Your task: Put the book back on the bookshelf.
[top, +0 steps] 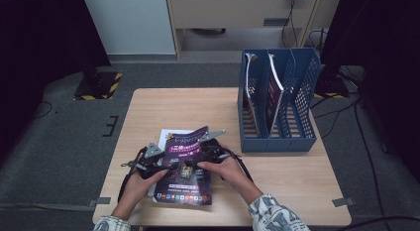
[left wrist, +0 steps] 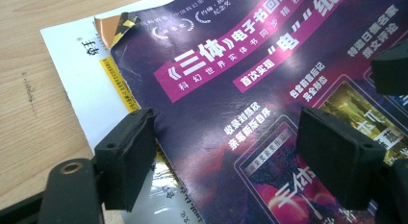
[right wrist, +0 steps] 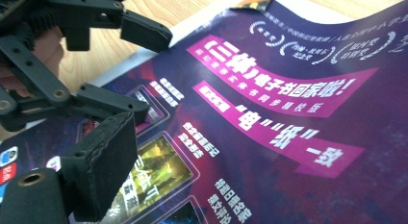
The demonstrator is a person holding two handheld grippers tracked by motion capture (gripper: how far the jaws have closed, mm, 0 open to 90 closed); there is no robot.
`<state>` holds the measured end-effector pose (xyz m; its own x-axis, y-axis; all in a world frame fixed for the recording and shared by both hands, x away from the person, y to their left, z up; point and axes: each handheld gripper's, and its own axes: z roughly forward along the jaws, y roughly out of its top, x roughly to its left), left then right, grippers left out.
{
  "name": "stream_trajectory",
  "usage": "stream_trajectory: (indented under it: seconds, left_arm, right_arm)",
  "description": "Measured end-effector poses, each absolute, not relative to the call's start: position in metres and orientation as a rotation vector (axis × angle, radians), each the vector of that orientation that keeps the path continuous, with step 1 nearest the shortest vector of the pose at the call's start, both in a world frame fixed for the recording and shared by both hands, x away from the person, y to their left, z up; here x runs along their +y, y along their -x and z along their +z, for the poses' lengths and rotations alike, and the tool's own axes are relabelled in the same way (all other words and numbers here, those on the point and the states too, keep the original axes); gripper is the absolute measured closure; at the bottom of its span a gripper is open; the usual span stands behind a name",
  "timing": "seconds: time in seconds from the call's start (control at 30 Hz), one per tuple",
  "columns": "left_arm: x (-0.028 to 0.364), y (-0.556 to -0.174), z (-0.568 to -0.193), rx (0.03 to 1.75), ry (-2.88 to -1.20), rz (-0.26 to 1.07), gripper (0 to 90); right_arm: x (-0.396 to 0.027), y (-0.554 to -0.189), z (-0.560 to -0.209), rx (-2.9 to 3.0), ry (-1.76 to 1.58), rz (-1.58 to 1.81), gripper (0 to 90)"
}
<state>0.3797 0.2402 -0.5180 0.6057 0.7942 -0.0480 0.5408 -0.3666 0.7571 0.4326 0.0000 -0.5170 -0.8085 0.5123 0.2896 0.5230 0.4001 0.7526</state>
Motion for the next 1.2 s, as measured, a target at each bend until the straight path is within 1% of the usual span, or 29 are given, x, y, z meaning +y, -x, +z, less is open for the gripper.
stream_trajectory:
  seconds: [0.2,0.4,0.9,1.2]
  left_arm:
    - [0.2402,-0.3795,-0.5181,1.050,-2.064,0.423,21.6]
    - [0.2401,-0.3793,-0.5182,1.051,-2.063,0.425,21.5]
    - [0.2403,-0.3792,-0.5183,1.051,-2.062,0.425,21.5]
    - [0.2398,-0.3790,-0.5183,1.054,-2.061,0.428,21.3]
  right_arm:
    - [-0.0039,-0.4342,-0.5219,-2.584,0.994,-1.424,15.1]
    - [-0.0077,-0.4348,-0.5248,-2.538,1.036,-1.465,22.0]
    - [-0.0079,-0.4341,-0.5258,-2.532,1.058,-1.485,23.9]
    - [-0.0058,-0.4329,-0.5251,-2.544,1.113,-1.488,27.2]
